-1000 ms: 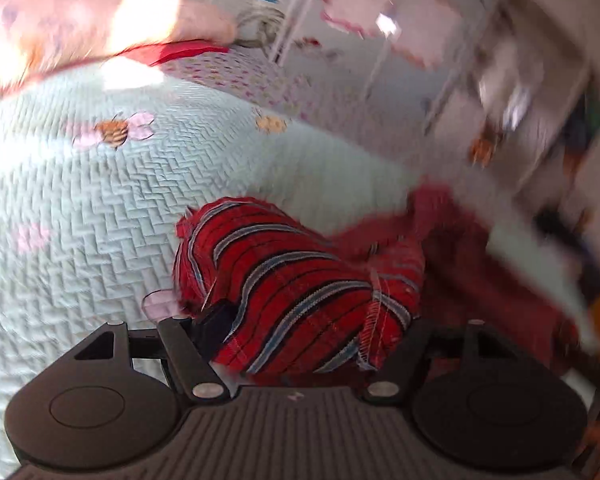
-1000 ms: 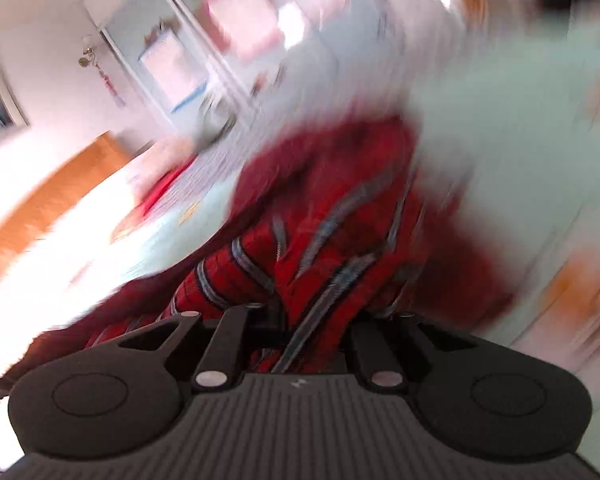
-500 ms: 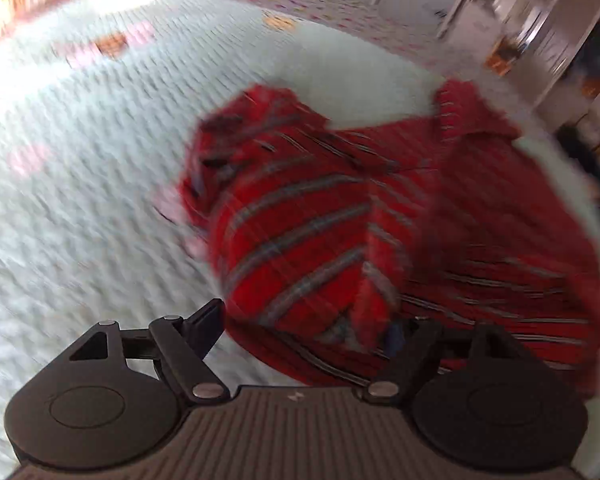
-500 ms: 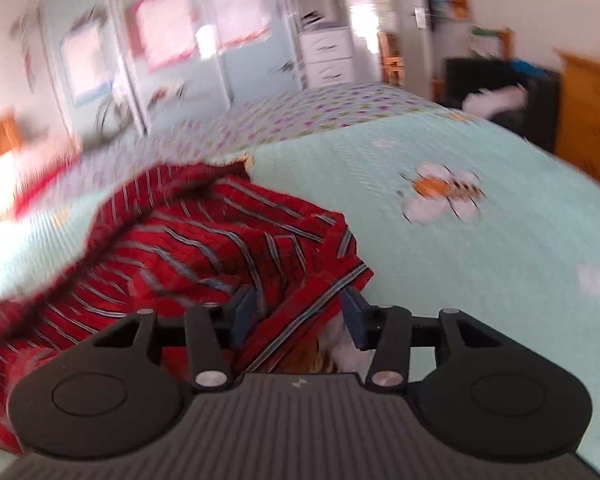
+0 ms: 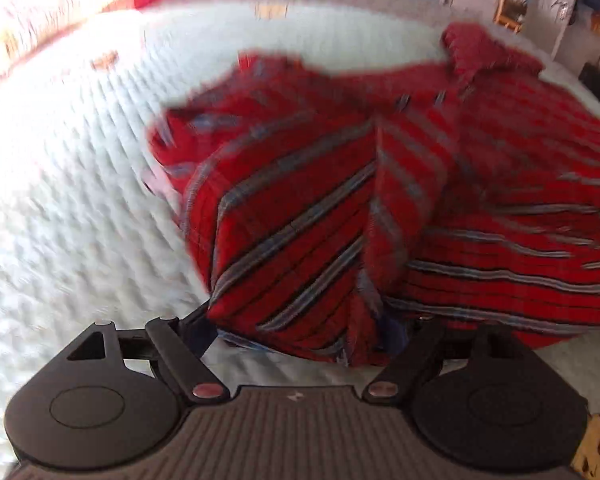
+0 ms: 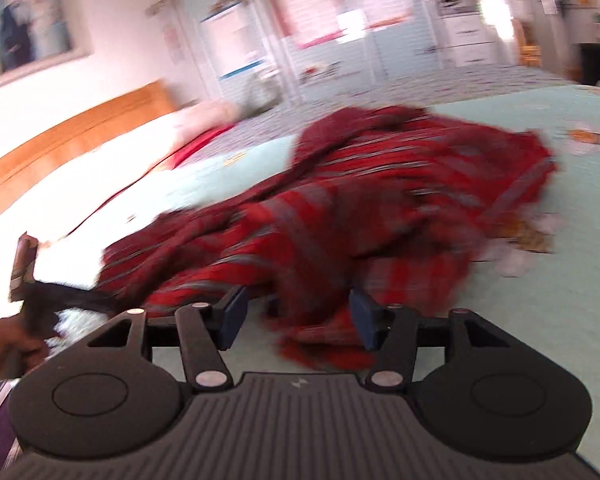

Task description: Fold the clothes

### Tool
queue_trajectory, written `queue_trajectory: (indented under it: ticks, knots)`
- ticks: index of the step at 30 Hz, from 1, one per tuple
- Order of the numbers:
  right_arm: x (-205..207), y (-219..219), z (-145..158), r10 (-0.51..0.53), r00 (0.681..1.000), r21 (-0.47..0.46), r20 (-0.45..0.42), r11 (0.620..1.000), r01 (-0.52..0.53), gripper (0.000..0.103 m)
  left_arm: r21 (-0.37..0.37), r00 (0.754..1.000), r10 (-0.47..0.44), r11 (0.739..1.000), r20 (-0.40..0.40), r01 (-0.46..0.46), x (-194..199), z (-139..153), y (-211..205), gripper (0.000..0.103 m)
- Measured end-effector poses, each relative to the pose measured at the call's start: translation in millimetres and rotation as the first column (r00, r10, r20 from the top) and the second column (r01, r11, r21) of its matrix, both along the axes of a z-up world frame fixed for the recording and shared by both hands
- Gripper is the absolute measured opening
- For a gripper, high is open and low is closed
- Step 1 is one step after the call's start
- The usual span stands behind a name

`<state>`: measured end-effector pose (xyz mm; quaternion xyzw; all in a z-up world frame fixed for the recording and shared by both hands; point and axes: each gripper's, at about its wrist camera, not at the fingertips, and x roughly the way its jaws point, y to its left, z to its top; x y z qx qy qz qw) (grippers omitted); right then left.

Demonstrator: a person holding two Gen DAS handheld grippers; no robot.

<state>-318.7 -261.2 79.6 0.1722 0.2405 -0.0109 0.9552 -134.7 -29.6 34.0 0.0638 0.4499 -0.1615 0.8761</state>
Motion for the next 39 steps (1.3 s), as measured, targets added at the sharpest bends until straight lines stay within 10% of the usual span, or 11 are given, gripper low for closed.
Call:
queue_trajectory:
  ticks: [2,6,10,17,22,24,26,27,30,34,39]
  knots:
    - [17,19,-2,0.080,0.997,-0.067,-0.019,0.994,-0.081,0.059,-0.029,0.999,0.032,0.999,0.027,-0.031,16,-1,-6,0.093]
    - [49,52,-11,0.173,0.984,-0.196,-0.037,0.965,-0.176,0.059,-0.114,0.994,0.078,0.991,0.075,-0.069,64,6,-16,0.034]
    - [79,60,-30,0.220,0.974,-0.151,-0.050,0.962,-0.225,0.060,-0.071,0.979,0.082,0.995,0.185,-0.070,131,33,-47,0.020]
    - [138,59,-45,0.320,0.947,-0.008,-0.016,0.947,-0.320,0.060,0.083,0.815,0.073,0.986,0.575,-0.147,257,145,-128,0.019]
    - [181,65,-59,0.419,0.904,0.110,0.082,0.898,-0.426,0.070,0.127,0.664,0.152,0.927,0.732,-0.352,316,156,-174,0.030]
    - [192,69,-72,0.447,0.889,0.133,0.106,0.879,-0.458,0.071,0.237,0.752,0.080,0.923,0.654,-0.304,336,126,-187,0.055]
    - [195,62,-80,0.446,0.890,0.202,0.095,0.867,-0.456,0.070,0.366,0.914,-0.015,0.919,0.405,-0.147,360,80,-191,0.060]
    - [192,54,-82,0.439,0.890,0.237,0.123,0.858,-0.456,0.070,0.401,0.951,-0.038,0.911,0.305,-0.093,364,58,-188,0.060]
    - [187,43,-84,0.415,0.899,0.303,0.141,0.846,-0.438,0.070,0.363,0.974,-0.064,0.932,0.217,-0.019,351,32,-160,0.061]
    - [182,42,-82,0.418,0.898,0.307,0.140,0.844,-0.441,0.071,-0.063,0.995,0.084,0.995,0.048,-0.081,346,45,-89,0.083]
    - [182,39,-81,0.415,0.898,0.328,0.145,0.836,-0.440,0.071,-0.451,0.972,0.153,0.865,-0.177,-0.218,308,32,-13,0.083]
